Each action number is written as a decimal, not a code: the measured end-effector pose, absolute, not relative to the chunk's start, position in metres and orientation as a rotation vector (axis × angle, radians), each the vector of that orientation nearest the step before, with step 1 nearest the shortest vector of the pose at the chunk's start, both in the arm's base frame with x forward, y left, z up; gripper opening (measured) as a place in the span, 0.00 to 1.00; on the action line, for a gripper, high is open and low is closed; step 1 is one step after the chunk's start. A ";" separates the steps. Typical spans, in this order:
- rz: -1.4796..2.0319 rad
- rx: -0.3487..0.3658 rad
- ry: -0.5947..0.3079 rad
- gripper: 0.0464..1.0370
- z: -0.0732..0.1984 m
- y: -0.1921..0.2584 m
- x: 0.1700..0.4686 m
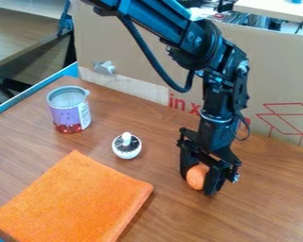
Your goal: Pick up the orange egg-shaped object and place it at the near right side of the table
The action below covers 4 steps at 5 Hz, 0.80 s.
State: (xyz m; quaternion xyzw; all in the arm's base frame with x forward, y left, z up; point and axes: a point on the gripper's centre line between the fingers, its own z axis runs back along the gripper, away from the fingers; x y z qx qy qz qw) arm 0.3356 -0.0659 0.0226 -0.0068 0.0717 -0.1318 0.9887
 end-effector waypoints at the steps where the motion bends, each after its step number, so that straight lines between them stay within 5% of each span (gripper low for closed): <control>1: -0.257 -0.003 0.119 0.64 0.042 -0.063 0.325; 2: -0.275 0.000 0.045 0.64 0.087 -0.067 0.318; 4: -0.518 -0.007 0.138 0.64 0.093 -0.134 0.244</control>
